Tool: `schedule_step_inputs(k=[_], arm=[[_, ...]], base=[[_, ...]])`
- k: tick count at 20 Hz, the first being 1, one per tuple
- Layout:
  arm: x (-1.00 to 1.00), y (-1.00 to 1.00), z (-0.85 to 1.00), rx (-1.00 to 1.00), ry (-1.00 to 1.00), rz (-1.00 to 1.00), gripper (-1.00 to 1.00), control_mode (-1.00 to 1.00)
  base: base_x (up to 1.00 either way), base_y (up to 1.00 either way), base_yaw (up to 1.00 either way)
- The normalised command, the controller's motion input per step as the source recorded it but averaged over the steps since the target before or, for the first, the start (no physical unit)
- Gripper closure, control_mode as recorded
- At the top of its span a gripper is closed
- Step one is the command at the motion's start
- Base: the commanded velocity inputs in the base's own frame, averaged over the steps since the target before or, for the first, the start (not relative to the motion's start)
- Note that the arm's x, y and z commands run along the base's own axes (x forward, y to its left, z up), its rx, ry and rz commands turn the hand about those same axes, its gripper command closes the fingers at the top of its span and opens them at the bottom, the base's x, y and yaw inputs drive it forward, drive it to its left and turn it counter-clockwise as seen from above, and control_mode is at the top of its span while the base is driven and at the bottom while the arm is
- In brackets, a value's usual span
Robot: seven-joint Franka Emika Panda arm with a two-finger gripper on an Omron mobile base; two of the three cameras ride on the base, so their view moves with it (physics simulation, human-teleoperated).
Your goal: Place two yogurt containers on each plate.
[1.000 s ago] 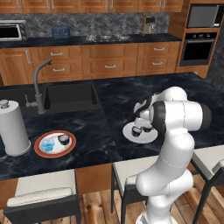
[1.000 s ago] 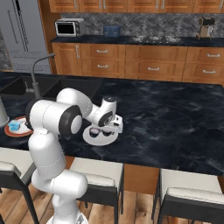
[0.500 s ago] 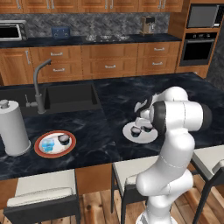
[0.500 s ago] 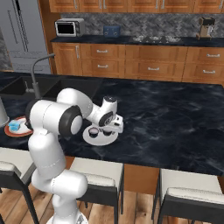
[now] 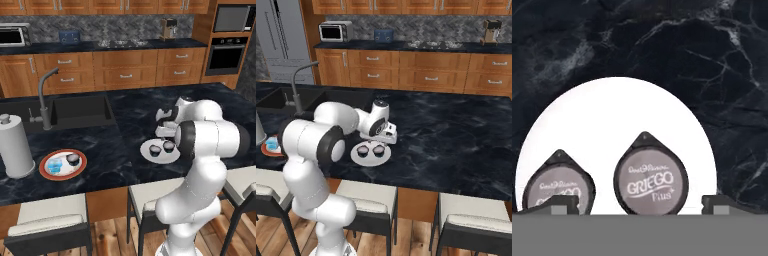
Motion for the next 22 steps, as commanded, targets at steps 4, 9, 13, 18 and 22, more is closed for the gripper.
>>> schedule_step_inputs(k=[4, 9, 13, 18, 22], arm=[[-0.88, 0.0, 0.66, 0.0, -0.18, 0.03, -1.0, -1.0], [-1.0, 0.0, 0.62, 0.0, -0.23, 0.08, -1.0, -1.0], [-1.0, 0.0, 0.49, -0.01, -0.12, 0.11, -1.0, -1.0], [-1.0, 0.07, 0.43, -0.04, -0.01, 0.13, -1.0, -1.0], [-1.0, 0.21, 0.35, -0.08, 0.0, 0.12, -1.0, -1.0]], base=[[0.0, 0.0, 0.0], [0.0, 0.0, 0.0], [0.0, 0.0, 0.0], [0.0, 0.0, 0.0], [0.0, 0.0, 0.0]])
